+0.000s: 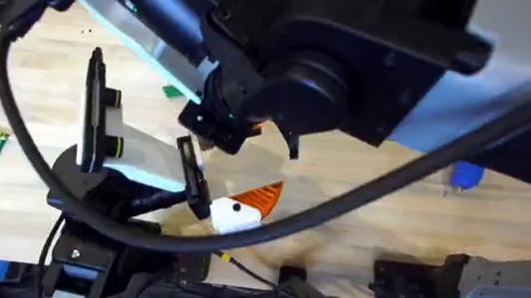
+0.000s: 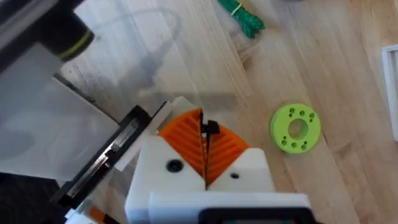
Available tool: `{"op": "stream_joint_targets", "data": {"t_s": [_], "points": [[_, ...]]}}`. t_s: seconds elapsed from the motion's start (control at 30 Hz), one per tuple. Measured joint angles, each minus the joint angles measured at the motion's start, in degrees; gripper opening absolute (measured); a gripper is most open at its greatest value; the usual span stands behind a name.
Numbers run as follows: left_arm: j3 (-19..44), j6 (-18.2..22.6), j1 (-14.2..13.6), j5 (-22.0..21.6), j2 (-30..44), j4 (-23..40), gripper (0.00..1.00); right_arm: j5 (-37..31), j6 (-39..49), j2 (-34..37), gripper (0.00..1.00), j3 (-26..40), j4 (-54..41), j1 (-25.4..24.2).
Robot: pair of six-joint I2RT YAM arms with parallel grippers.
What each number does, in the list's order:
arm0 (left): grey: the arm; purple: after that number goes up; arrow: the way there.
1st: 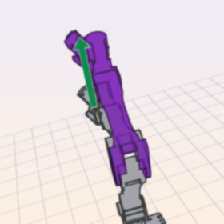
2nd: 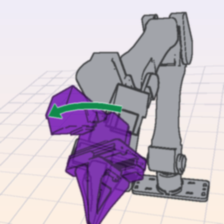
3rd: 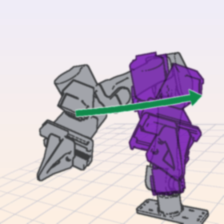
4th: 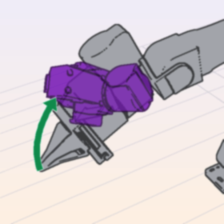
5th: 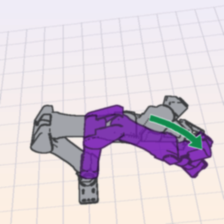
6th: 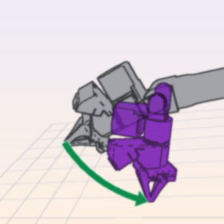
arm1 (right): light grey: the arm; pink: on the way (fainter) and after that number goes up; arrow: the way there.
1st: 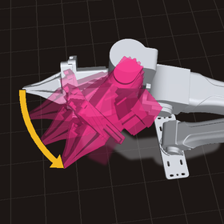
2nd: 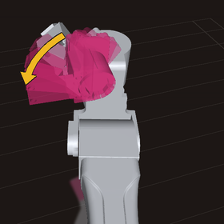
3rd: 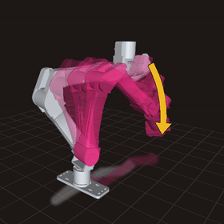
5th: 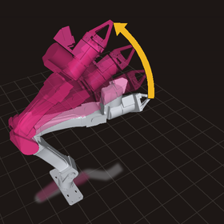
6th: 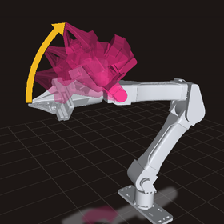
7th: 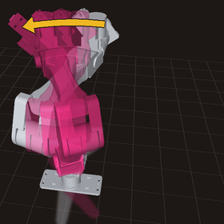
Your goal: Pick up the gripper from the table and insert it into the empty holder that is missing its gripper. Then pick up a screw, insert it into the mounting hole, and use the screwdriver to tighten it. Finally, clean up the table by picking up the vegetable and placing it into the bucket.
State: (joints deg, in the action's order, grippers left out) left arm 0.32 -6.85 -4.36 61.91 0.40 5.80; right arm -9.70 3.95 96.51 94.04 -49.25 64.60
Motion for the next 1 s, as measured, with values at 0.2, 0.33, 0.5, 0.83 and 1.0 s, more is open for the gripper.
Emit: {"op": "stream_joint_targets", "data": {"t_s": [0.2,0.33,0.5,0.83,1.0], "points": [[0.0,0.5,0.0,0.0,0.0,-0.2,0.992,-1.0,-1.1,0.0,0.007,0.0,0.1,0.0],[0.0,0.6,0.0,-0.1,0.0,-0.4,0.993,-1.0,-1.2,0.0,0.007,0.0,0.1,0.0],[0.0,0.6,0.0,-0.1,0.0,-0.4,0.993,-1.1,-1.9,0.0,0.007,0.0,-0.5,0.3],[0.0,0.5,0.0,0.0,0.0,-0.4,0.993,-2.2,-2.5,0.0,0.007,0.0,-0.9,2.1],[0.0,0.4,0.0,0.0,0.0,-0.4,0.993,-2.5,-2.6,0.0,0.007,0.1,-1.2,2.1]]}}
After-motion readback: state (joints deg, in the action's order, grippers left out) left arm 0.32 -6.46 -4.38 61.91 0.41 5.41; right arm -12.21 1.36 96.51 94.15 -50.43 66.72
